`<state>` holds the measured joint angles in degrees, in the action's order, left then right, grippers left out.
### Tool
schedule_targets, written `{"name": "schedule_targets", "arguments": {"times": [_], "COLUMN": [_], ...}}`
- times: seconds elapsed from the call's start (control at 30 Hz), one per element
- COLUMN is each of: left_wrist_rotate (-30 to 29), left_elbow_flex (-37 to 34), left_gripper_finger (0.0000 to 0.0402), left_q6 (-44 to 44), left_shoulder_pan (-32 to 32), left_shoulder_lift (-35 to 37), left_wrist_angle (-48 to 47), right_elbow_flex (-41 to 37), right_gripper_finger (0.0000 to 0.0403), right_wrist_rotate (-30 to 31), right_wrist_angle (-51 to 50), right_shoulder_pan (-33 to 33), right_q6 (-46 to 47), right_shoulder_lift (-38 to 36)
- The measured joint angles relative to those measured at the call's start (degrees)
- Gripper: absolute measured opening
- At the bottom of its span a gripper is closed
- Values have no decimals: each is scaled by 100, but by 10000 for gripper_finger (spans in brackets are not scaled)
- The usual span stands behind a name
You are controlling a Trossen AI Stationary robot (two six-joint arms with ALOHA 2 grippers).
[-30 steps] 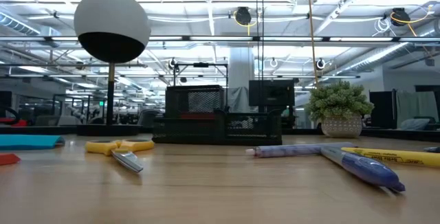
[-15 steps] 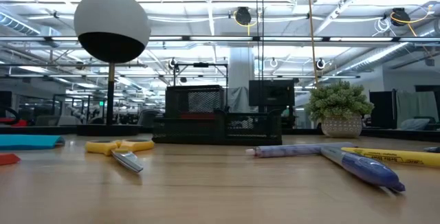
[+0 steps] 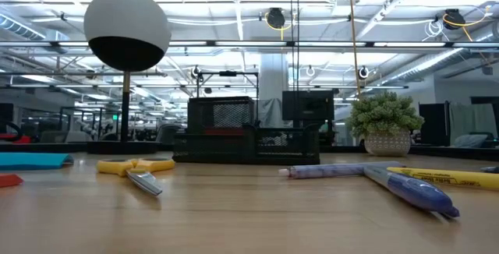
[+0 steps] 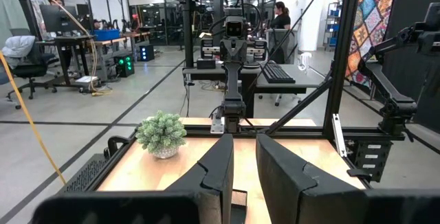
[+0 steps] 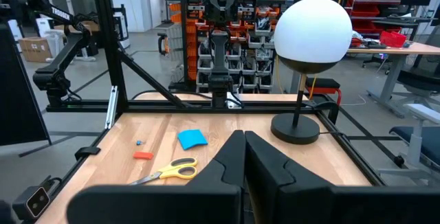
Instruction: Pick and place office supplies into organizer
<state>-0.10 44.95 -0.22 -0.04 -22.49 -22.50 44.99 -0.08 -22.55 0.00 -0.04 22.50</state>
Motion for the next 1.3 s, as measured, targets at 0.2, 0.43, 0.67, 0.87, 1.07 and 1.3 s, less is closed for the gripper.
{"name": "schedule_targets", "arguments": {"times": [0.2,0.43,0.67,0.87,1.07,1.3], "left_wrist_rotate": [0,0,0,0,1,0], "left_elbow_flex": [0,0,0,0,0,0], "left_gripper_finger": [72,72,72,72,72,72], "left_q6": [0,1,1,1,-186,-1559], "left_shoulder_pan": [1,-1,1,1,0,-1], "left_shoulder_lift": [1,1,0,1,0,-1], "left_wrist_angle": [1,2,2,2,4,6], "right_elbow_flex": [0,0,0,0,0,0], "right_gripper_finger": [0,0,0,0,0,0], "right_wrist_rotate": [-2,-2,-1,-1,0,-2], "right_wrist_angle": [-2,0,-1,-2,0,380], "right_shoulder_pan": [1,1,-1,-1,-1,1], "right_q6": [-1,1,0,0,1,1], "right_shoulder_lift": [0,0,0,1,2,28]}}
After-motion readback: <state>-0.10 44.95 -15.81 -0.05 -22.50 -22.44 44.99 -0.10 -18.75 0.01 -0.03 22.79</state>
